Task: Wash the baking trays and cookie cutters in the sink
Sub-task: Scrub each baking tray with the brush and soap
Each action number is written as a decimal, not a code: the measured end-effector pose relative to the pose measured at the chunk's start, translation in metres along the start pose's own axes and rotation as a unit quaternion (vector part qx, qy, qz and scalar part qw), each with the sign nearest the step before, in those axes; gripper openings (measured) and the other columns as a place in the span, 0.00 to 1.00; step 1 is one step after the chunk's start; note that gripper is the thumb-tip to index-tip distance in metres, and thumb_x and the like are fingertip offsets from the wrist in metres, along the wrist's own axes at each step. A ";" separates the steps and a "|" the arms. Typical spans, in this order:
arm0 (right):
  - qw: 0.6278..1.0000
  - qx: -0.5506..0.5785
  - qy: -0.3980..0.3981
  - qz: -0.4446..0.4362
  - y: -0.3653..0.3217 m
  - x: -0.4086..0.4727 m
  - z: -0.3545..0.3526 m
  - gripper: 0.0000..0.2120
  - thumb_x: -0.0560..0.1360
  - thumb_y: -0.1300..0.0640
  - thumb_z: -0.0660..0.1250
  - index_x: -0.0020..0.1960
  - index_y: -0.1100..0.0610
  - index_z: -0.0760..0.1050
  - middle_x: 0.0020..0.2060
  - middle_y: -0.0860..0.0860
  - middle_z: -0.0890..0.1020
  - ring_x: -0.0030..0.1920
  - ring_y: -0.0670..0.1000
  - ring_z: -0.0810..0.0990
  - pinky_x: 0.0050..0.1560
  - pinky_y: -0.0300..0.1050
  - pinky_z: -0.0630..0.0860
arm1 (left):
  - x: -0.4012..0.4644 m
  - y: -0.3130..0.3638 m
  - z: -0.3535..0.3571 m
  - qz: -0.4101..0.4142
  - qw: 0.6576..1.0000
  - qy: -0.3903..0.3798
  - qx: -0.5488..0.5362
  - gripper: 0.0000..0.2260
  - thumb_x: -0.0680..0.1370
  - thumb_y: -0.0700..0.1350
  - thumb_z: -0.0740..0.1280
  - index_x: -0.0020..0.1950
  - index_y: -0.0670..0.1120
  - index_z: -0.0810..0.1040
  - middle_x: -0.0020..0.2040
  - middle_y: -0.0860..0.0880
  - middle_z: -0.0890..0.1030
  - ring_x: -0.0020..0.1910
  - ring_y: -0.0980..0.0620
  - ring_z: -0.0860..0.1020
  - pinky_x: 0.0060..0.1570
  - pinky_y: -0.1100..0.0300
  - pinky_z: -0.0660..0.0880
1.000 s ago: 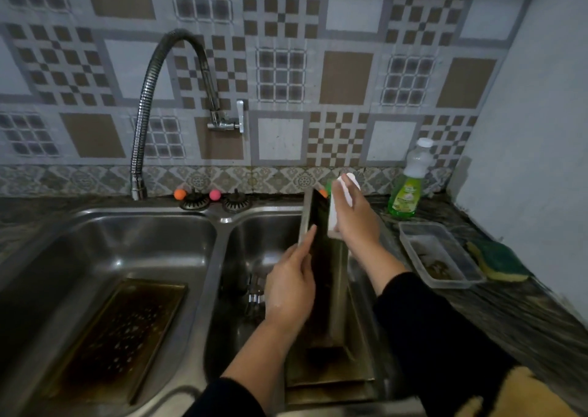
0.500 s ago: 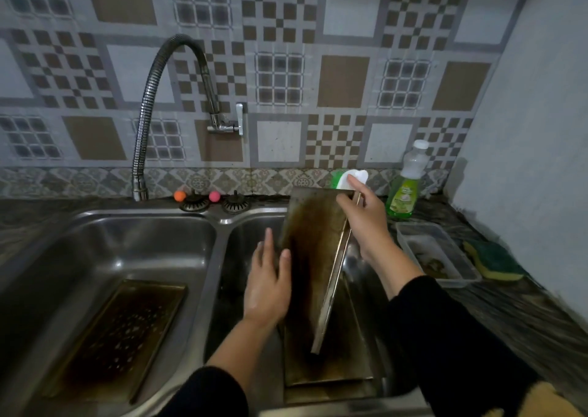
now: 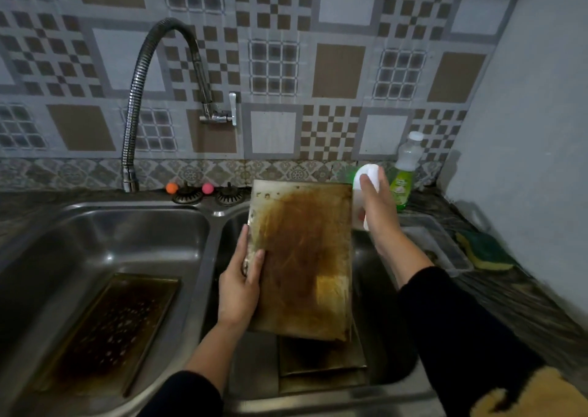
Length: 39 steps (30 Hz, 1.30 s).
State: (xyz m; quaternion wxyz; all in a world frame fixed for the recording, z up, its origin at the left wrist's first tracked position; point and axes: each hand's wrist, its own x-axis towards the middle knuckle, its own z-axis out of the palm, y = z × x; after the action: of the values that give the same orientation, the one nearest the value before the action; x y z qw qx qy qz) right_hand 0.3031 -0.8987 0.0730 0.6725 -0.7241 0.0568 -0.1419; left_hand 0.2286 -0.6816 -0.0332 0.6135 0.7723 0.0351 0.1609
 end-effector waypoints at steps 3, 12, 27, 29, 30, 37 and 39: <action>0.992 -0.120 0.031 -0.026 -0.001 0.002 -0.013 0.29 0.79 0.46 0.60 0.77 0.45 0.54 0.74 0.49 0.64 0.68 0.53 0.68 0.67 0.50 0.67 | 0.000 -0.004 -0.005 0.004 0.999 0.046 0.026 0.25 0.80 0.52 0.61 0.76 0.63 0.57 0.67 0.57 0.73 0.62 0.59 0.74 0.62 0.59 0.72; 0.892 -0.391 -0.023 -0.227 0.036 -0.094 0.013 0.31 0.73 0.47 0.69 0.72 0.38 0.61 0.59 0.47 0.80 0.54 0.47 0.78 0.48 0.34 0.68 | 0.026 0.028 0.018 0.056 0.996 0.061 -0.038 0.24 0.81 0.49 0.62 0.75 0.60 0.60 0.67 0.61 0.71 0.66 0.64 0.70 0.66 0.64 0.68; 0.923 -0.268 -0.046 -0.272 0.067 -0.100 0.024 0.30 0.71 0.49 0.71 0.71 0.43 0.67 0.57 0.44 0.81 0.52 0.43 0.80 0.51 0.33 0.73 | 0.034 0.039 0.033 0.107 0.990 0.068 -0.066 0.21 0.82 0.46 0.60 0.73 0.59 0.62 0.71 0.55 0.71 0.68 0.65 0.68 0.68 0.61 0.67; 0.923 -0.263 -0.013 -0.280 0.049 -0.070 0.032 0.30 0.73 0.50 0.70 0.72 0.46 0.64 0.53 0.46 0.82 0.48 0.42 0.78 0.50 0.34 0.74 | 0.026 0.045 0.042 0.094 0.990 0.016 -0.100 0.22 0.82 0.42 0.59 0.69 0.65 0.64 0.69 0.59 0.72 0.67 0.66 0.69 0.67 0.65 0.67; 0.924 -0.270 0.013 -0.271 0.034 -0.049 0.037 0.29 0.75 0.50 0.69 0.73 0.47 0.63 0.53 0.47 0.81 0.47 0.42 0.77 0.49 0.34 0.74 | 0.021 0.047 0.047 0.091 0.990 -0.006 -0.103 0.22 0.82 0.40 0.59 0.69 0.66 0.64 0.68 0.59 0.73 0.67 0.65 0.70 0.67 0.65 0.67; 0.930 -0.280 -0.038 -0.235 0.027 -0.051 0.046 0.29 0.76 0.48 0.66 0.74 0.44 0.61 0.53 0.45 0.81 0.47 0.43 0.79 0.47 0.35 0.75 | 0.035 0.049 0.049 0.085 0.991 0.058 -0.082 0.21 0.83 0.41 0.57 0.74 0.57 0.61 0.70 0.56 0.70 0.68 0.62 0.69 0.69 0.55 0.68; 0.935 -0.240 -0.054 -0.254 0.054 -0.095 0.040 0.29 0.75 0.49 0.68 0.74 0.46 0.64 0.57 0.45 0.81 0.53 0.43 0.80 0.52 0.37 0.76 | 0.041 0.044 0.038 0.100 0.990 0.095 -0.024 0.21 0.83 0.42 0.57 0.75 0.54 0.61 0.69 0.57 0.70 0.65 0.67 0.69 0.67 0.62 0.69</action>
State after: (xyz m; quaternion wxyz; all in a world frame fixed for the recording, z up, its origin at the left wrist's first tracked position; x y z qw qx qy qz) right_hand 0.2296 -0.8388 0.0053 0.4226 -0.8607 -0.1335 -0.2506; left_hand 0.2718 -0.7177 0.0102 0.6068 0.7379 0.0121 0.2952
